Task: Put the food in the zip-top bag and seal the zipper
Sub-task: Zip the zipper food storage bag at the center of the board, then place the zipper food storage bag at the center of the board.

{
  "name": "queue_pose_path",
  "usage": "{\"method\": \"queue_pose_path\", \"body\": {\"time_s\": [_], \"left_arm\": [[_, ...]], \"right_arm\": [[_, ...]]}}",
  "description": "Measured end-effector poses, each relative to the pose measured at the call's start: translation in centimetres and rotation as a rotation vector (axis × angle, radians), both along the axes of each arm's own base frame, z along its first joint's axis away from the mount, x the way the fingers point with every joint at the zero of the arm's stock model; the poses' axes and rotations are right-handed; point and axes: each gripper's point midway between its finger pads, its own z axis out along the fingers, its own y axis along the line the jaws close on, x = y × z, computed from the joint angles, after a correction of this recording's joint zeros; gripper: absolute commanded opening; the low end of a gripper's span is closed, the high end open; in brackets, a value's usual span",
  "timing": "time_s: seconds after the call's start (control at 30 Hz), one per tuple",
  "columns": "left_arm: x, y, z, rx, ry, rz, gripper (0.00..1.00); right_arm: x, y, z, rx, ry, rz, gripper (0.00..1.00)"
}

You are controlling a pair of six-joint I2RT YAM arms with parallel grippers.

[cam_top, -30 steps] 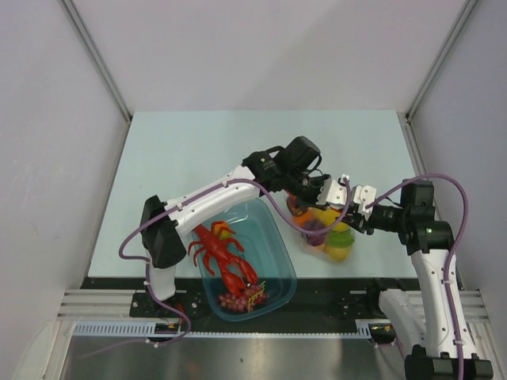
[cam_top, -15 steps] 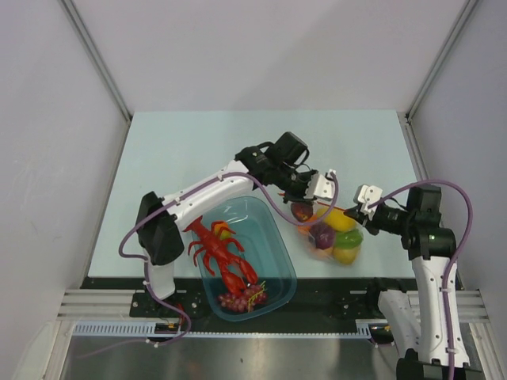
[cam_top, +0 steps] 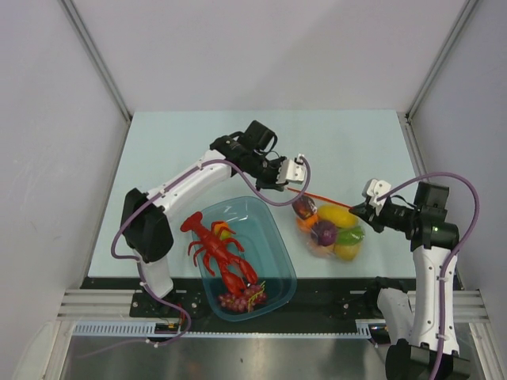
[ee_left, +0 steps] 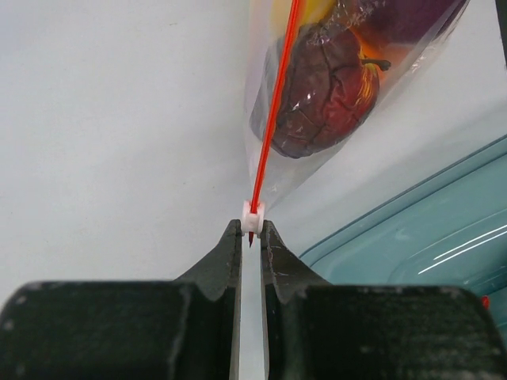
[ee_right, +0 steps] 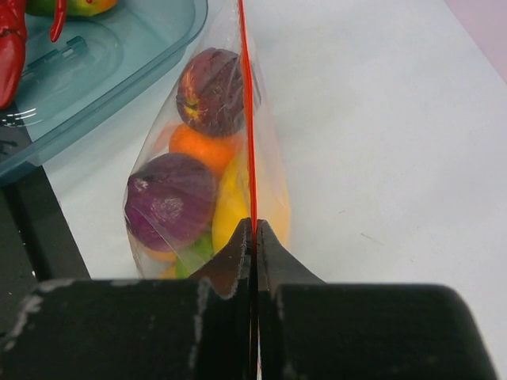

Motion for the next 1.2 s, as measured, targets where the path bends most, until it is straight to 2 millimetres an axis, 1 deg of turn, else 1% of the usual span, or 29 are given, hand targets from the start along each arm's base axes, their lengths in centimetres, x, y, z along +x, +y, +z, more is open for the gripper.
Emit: {"method": "queue_pose_path", "body": {"time_s": [0.03,0.07,0.13,0.17,0.23,0.3,0.43,0.53,0.57,0.67,0.73,0.8,0.87,0.9,1.0,1.03,1.1,1.17,1.2], "left_arm": [[0.1,-0.1,0.1,-0.003,-0.003,0.001,0.23],[0.2,-0.1,0.1,-0.006,-0.005,0.003,0.35],[0.7,0.1,0.2,-0.004,-0.012,0.023,0.48],[1.0,0.4,0.1,-0.002,-0.009,0.042,0.75],[1.9,1.1,0.2,-0.003,-0.002,0.086,0.99],[2.7,1.5,0.4,-0.017,0.016,0.139,1.00],[4.1,1.9,1.4,-0.060,0.030,0.220,1.00],[5.3,2.1,2.7,-0.106,0.032,0.276,1.00],[5.8,2.1,3.4,-0.127,0.030,0.296,1.00],[7.2,2.4,4.9,-0.175,0.025,0.349,0.99],[8.4,3.0,5.9,-0.205,0.017,0.389,1.00],[9.3,3.6,6.7,-0.224,0.011,0.423,1.00],[10.2,4.3,7.2,-0.240,0.002,0.452,1.00],[10.6,4.7,7.3,-0.245,-0.001,0.467,1.00],[11.2,5.3,7.4,-0.250,0.000,0.491,1.00],[11.3,5.4,7.4,-0.252,-0.004,0.494,1.00],[11.1,5.7,7.1,-0.249,0.001,0.500,1.00],[10.7,6.2,6.6,-0.241,0.016,0.509,0.99],[10.5,6.3,6.4,-0.238,0.023,0.513,1.00]], "right_arm": [[0.1,0.0,0.0,0.004,0.002,-0.002,0.00],[0.3,-0.1,0.1,0.011,0.005,-0.008,0.00],[0.8,-0.3,0.3,0.020,0.006,-0.030,0.00],[1.3,-0.6,0.5,0.024,0.006,-0.052,0.00],[2.3,-1.2,0.8,0.035,0.002,-0.094,0.00],[3.8,-2.0,1.3,0.050,0.002,-0.140,0.00],[7.7,-4.1,3.0,0.070,-0.021,-0.229,0.00],[10.8,-6.6,4.7,0.061,-0.075,-0.299,0.00],[11.9,-7.9,5.3,0.051,-0.103,-0.330,0.00],[14.4,-10.2,6.4,0.021,-0.156,-0.379,0.00],[16.6,-12.1,6.9,-0.009,-0.194,-0.412,0.00],[18.7,-13.7,7.0,-0.039,-0.220,-0.438,0.00],[21.0,-15.5,6.3,-0.083,-0.246,-0.471,0.00],[22.0,-16.2,5.7,-0.104,-0.253,-0.486,0.00],[23.9,-17.7,3.4,-0.164,-0.246,-0.518,0.00],[24.1,-17.9,2.6,-0.181,-0.235,-0.522,0.00],[23.9,-17.6,1.2,-0.211,-0.224,-0.507,0.00],[22.9,-16.3,-0.2,-0.236,-0.215,-0.465,0.00],[22.2,-15.4,-1.1,-0.250,-0.209,-0.437,0.00]]}}
